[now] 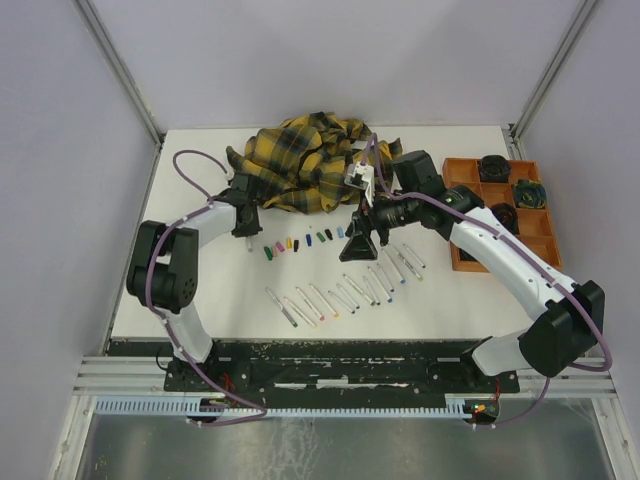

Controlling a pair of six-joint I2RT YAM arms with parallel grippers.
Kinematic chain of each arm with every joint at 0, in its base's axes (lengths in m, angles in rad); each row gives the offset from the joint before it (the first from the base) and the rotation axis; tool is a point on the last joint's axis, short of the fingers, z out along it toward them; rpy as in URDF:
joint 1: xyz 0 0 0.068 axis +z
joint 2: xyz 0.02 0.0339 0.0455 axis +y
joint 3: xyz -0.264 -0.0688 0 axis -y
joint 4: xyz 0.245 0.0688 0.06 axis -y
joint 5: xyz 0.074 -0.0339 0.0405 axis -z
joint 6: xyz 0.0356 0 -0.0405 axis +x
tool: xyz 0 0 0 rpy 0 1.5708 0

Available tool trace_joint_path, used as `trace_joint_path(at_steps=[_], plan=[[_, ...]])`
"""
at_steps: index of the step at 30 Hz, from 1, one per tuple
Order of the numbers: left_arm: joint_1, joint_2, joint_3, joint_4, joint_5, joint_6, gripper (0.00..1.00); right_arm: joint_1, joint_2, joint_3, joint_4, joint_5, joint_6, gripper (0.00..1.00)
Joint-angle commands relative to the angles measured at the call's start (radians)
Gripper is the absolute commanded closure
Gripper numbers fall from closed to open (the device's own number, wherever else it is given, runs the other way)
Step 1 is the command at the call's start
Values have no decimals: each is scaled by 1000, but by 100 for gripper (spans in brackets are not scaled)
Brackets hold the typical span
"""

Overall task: Open the pen caps
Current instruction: Pick up the pen from the center of the board.

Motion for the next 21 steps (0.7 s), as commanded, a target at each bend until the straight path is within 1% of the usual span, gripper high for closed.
trace_joint_path(at_steps=[1,5,7,8,10,12,13,15,17,19,21], plan=[[3,-150,-44,68,12,24,96,-8,-39,-4,54,-57,26,13],[2,-292,-137,149,105,-5,97,-12,-47,-17,80,-85,49,13],[0,-381,-204,231,207,-31,97,-14,-53,-28,108,-106,74,13],[-1,-447,-248,307,290,-60,97,-15,-55,-44,134,-119,97,13],[-9,-552,-343,450,408,-127,97,-18,-67,-90,233,-145,183,13],[-21,-656,-448,624,499,-222,97,-20,-97,-171,444,-148,311,13],[-32,-700,-495,713,530,-269,97,-22,-112,-220,549,-142,410,13],[-71,-779,-576,880,546,-349,97,-25,-120,-297,738,-150,536,12],[-138,-836,-636,1008,513,-395,97,-25,-109,-339,873,-164,634,10],[-224,-875,-674,1099,448,-404,97,-27,-103,-362,941,-167,679,7],[-318,-896,-709,1179,382,-399,97,-25,-109,-368,948,-154,683,6]])
